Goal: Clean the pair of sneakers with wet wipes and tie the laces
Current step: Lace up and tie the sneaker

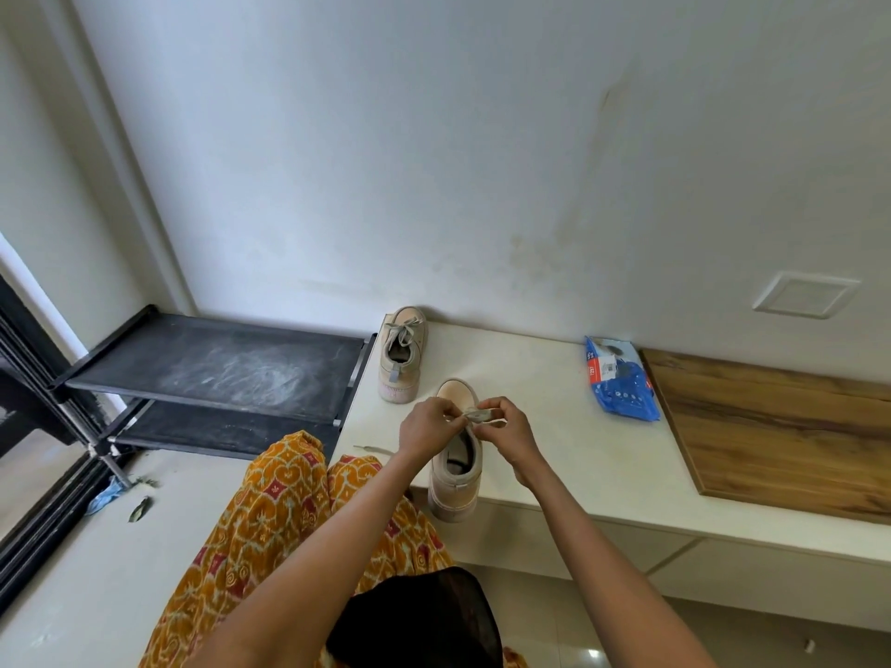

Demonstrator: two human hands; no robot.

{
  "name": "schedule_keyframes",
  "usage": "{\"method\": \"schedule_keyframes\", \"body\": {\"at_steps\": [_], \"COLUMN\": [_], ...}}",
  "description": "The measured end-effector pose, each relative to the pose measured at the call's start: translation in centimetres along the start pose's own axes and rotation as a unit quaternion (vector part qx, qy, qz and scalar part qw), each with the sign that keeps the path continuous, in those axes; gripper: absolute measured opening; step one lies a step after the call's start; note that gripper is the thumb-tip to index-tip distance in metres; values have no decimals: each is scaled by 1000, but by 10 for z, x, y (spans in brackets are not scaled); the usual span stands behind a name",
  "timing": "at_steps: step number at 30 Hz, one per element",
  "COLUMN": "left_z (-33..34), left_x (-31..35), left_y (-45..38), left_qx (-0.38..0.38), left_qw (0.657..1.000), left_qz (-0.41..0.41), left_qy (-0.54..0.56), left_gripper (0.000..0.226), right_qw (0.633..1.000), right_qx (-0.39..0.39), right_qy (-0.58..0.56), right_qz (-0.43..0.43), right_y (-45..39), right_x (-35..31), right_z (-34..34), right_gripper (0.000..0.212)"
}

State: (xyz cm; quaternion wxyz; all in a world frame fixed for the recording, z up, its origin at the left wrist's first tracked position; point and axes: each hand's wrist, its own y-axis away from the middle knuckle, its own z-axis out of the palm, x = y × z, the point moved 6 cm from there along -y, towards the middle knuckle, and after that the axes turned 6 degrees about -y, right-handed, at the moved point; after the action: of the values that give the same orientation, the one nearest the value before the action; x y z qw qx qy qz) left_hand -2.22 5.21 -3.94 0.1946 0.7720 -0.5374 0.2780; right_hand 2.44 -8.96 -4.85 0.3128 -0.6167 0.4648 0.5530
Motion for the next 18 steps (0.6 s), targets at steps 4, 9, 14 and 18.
{"method": "schedule_keyframes", "body": {"at_steps": [4, 9, 14, 18], "left_z": [0, -2, -2, -1], "left_x": [1, 4, 9, 9], "left_y": [-1, -1, 3, 0], "left_qx": [-1, 2, -1, -19], "left_qw": [1000, 1000, 999, 997], "left_qz": [-13, -2, 11, 21], "left_qy": [4, -23, -47, -73], "left_gripper": [18, 17, 19, 22], "right_qw": [1000, 993, 969, 899], "right_qx": [-20, -67, -115, -202], "right_qy": [22, 96, 196, 380], "right_qz": [10, -5, -102, -88], "right_y": [3, 2, -4, -9], "right_x": [-5, -20, -63, -60], "right_z": [1, -5, -1, 19], "right_gripper": [28, 38, 36, 32]}}
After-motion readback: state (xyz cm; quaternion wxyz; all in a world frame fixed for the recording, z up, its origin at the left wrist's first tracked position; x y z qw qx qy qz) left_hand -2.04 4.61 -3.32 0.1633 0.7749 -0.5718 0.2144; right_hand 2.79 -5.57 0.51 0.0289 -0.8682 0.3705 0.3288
